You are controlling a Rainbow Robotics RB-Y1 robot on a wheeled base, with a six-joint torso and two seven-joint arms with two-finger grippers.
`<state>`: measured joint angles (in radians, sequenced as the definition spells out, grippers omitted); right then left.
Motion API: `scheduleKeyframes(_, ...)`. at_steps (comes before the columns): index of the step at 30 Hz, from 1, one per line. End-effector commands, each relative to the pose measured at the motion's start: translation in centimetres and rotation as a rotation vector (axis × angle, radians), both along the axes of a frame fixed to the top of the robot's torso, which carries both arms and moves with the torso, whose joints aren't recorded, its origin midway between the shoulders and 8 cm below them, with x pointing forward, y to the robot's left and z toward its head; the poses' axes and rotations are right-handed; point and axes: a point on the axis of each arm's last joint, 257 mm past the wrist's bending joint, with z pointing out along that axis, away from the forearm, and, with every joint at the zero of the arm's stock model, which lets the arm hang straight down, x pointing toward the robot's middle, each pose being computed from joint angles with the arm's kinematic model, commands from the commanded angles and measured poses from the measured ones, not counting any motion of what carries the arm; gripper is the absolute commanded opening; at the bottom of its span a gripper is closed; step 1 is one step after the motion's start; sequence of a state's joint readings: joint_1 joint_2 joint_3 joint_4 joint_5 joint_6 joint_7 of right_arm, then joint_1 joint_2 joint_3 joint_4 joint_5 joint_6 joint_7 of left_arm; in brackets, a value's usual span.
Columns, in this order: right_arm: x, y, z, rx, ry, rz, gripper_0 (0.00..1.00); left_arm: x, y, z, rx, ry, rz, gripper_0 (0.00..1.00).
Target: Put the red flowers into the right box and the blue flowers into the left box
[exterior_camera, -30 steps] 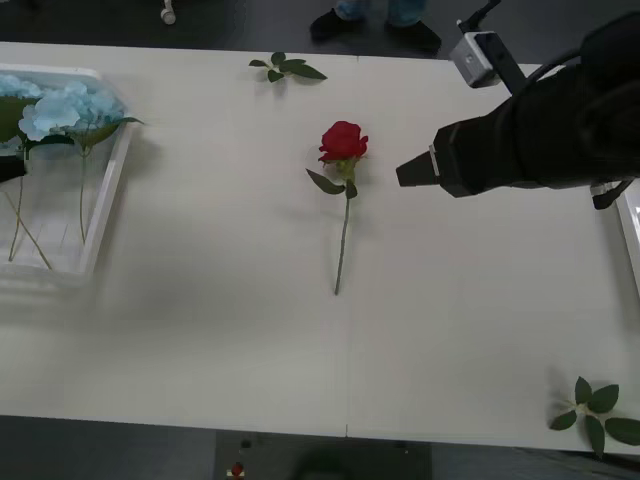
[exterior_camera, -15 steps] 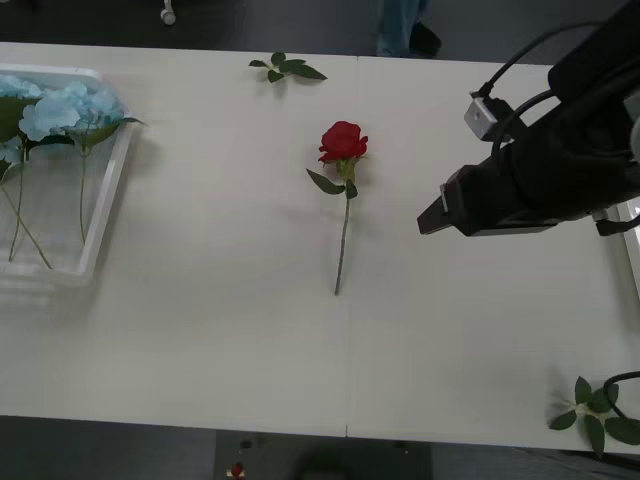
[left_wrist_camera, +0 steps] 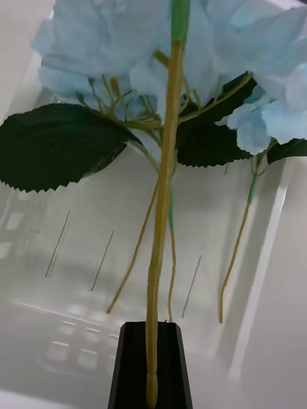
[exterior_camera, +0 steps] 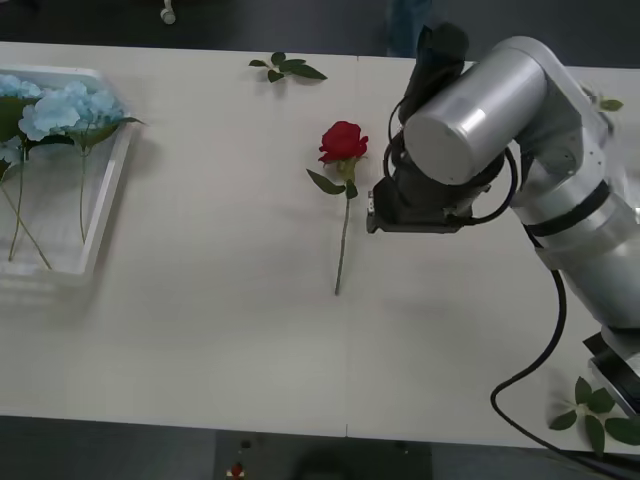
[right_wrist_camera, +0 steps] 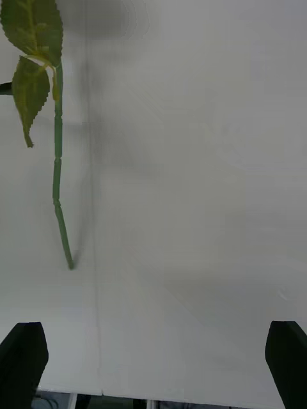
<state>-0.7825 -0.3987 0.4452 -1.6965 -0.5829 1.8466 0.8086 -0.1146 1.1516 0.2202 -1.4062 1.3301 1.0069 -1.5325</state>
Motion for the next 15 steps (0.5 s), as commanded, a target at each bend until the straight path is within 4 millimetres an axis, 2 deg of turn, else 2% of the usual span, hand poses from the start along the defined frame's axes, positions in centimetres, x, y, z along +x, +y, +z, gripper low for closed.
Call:
scheduleKeyframes(1,2.8,1.7,0.5,0.001,-0.04,-0.058,1.0,0.2,-0.1,0.4,0.025,0.008,0.045,0.0)
scheduleKeyframes(6,5.2,3.1,-0.7,0.012,-0.059,-0.108,1.0,0.7,-1.5,-1.3,0.042,0.021,0.054,0.0)
scheduleKeyframes(10,7.4,4.5,-1.7,0.047,-0.089,-0.138,1.0,2.2,-3.1,-3.4,0.044,-0.017,0.06,0.0)
scheduleKeyframes(15,9.5,5.7,-2.9,0.061,-0.131,-0.157,1.0,3.4,-4.0,-5.3,0.053,-0.026,0.088,0.0)
